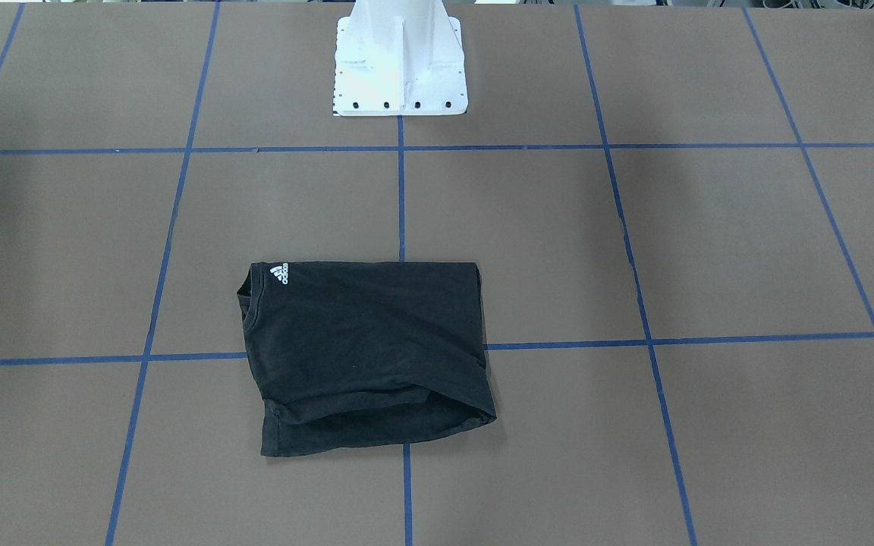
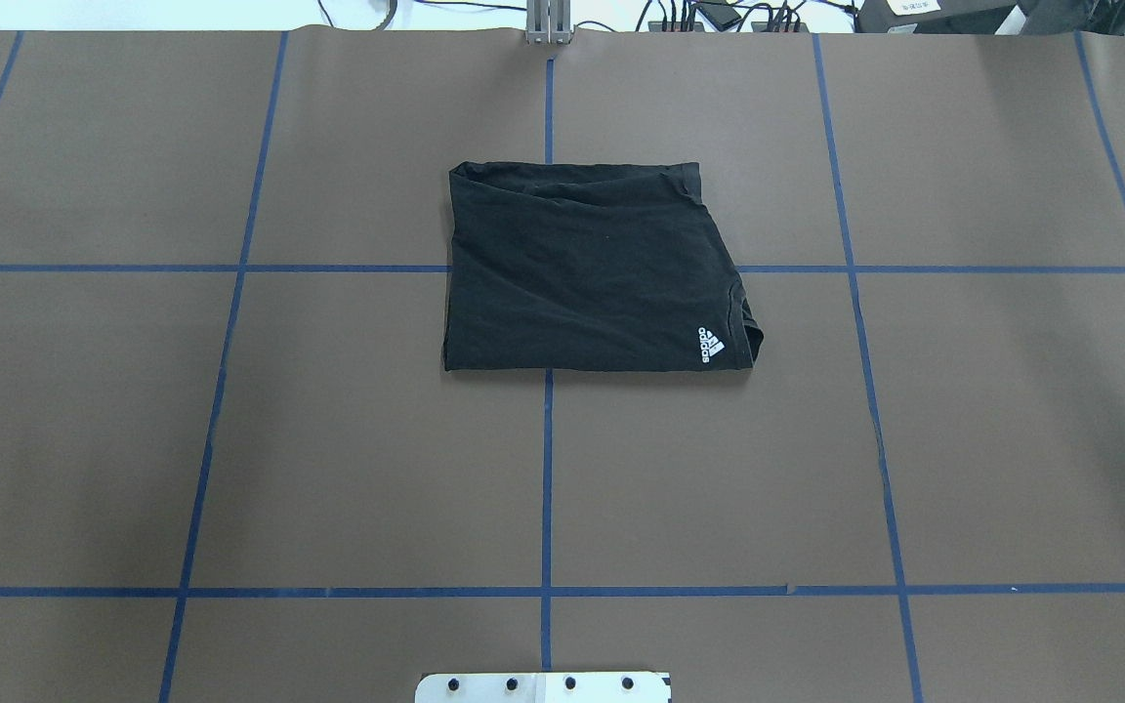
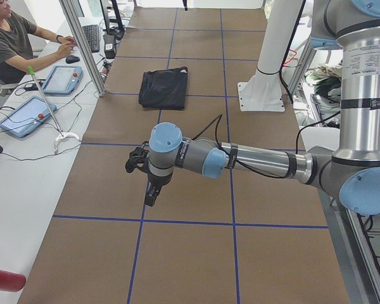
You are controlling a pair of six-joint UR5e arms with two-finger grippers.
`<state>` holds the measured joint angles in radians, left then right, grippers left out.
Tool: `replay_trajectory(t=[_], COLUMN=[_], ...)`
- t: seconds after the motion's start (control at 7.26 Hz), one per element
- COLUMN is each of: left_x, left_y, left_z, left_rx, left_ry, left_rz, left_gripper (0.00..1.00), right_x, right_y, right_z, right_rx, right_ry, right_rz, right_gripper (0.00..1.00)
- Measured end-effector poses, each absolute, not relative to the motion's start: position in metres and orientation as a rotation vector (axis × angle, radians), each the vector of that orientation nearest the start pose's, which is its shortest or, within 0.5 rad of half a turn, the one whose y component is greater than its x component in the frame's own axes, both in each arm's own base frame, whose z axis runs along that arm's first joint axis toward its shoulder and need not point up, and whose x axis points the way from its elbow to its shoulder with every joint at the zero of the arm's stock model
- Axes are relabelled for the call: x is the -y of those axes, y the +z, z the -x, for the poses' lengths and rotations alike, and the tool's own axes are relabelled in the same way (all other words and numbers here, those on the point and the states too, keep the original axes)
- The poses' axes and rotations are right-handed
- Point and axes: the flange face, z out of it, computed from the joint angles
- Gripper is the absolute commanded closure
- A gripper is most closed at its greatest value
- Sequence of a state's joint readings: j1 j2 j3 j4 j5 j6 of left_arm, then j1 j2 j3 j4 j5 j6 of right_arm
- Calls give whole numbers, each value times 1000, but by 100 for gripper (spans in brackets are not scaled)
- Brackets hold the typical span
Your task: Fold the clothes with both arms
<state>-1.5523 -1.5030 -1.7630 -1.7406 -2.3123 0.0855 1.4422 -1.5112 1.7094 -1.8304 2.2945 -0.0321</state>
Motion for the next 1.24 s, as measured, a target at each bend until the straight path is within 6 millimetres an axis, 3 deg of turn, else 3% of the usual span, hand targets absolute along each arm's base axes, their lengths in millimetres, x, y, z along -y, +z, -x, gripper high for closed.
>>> replay_trajectory(t=[0.41, 0.69, 1.24], left_x=[484, 481, 474], left_y=[583, 579, 578], left_z=[56, 54, 53], left_rx=[-734, -760, -799], left_ry=[211, 217, 219], left_rz=[-298, -303, -302], left_gripper=[0, 0, 0], right_x=[505, 497, 496], right_y=[587, 589, 576], right_z=[-6, -18, -22], right_rx=[803, 792, 795], right_ry=[-115, -98, -99], right_rz=[73, 61, 32], right_gripper=[0, 0, 0])
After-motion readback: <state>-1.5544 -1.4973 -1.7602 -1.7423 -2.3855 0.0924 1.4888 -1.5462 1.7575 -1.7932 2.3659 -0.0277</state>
